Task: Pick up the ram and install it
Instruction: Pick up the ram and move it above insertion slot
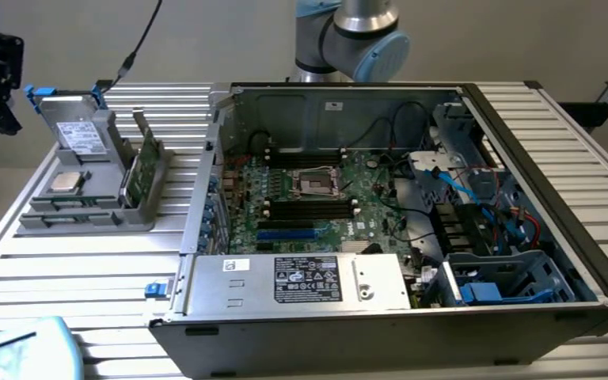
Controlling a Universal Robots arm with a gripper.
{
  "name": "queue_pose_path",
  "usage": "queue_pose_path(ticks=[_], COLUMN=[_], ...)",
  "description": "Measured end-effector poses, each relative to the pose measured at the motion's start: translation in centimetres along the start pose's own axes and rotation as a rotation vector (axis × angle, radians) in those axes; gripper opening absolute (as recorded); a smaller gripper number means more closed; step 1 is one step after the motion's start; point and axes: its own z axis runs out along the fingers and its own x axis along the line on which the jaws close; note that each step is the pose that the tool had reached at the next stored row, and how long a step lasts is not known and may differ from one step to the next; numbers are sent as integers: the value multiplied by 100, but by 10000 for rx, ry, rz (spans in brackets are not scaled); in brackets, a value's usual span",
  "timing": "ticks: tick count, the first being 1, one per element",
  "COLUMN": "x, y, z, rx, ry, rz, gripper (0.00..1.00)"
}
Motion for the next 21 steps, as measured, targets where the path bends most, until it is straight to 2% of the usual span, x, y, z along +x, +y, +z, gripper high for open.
queue_pose_path(ticks=[3,4,5,8,21], x=[0,0,0,0,0], y=[-1,-1,-2,-1,-2], z=[0,1,0,3,15], rx=[268,324,350,363,344], ry=[-60,-70,-68,-57,-21], rz=[-241,-364,-540,-1080,-3440], gripper=[11,11,11,11,11])
